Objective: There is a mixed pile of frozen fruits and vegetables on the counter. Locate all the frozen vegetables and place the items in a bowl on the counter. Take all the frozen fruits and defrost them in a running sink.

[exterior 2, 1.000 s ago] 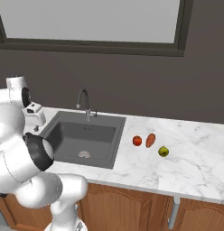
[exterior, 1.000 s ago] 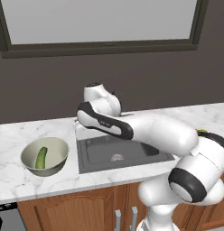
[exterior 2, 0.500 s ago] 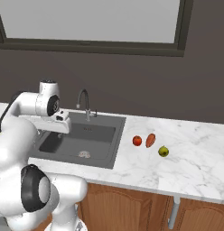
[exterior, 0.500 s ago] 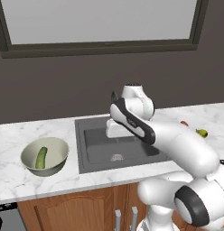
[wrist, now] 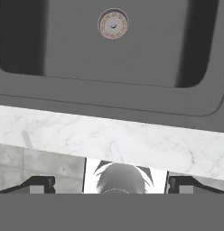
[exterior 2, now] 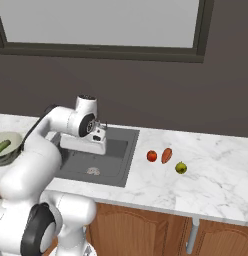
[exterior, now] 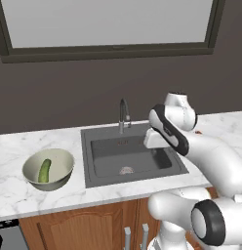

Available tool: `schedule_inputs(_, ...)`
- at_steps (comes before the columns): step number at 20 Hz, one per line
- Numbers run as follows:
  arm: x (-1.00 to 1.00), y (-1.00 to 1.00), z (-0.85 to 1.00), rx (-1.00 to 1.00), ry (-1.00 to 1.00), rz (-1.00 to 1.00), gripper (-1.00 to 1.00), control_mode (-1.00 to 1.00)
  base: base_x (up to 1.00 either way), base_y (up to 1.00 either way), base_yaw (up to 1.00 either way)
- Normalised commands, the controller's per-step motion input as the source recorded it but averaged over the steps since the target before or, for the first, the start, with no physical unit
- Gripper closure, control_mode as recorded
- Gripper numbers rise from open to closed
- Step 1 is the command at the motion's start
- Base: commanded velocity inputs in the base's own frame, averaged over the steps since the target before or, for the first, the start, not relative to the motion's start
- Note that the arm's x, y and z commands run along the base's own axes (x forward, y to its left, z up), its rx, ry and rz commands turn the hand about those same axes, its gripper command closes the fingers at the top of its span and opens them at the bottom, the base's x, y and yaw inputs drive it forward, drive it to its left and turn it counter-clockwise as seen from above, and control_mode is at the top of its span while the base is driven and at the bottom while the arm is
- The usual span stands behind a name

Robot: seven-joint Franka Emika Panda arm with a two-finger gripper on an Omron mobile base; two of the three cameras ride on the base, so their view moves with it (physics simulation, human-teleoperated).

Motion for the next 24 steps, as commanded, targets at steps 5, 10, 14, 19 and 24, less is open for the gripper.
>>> schedule_inputs(5,0.32,-1.0,-0.09,0.0,0.09,0.0,-1.0,-1.0,0.0,0.0,0.0)
schedule_inputs(10,0.29,-0.92,-0.07,-0.04,0.13,-0.13,-1.0,-1.0,0.0,0.0,0.0)
schedule_inputs(14,0.52,-0.82,0.03,0.02,0.06,-0.06,-1.0,-1.0,0.0,0.0,0.0)
schedule_inputs(19,0.7,-0.76,0.01,0.02,0.0,-0.04,-1.0,-1.0,0.0,0.0,0.0)
schedule_inputs(24,0.65,-0.72,0.0,0.01,0.0,-0.05,-1.0,-1.0,0.0,0.0,0.0)
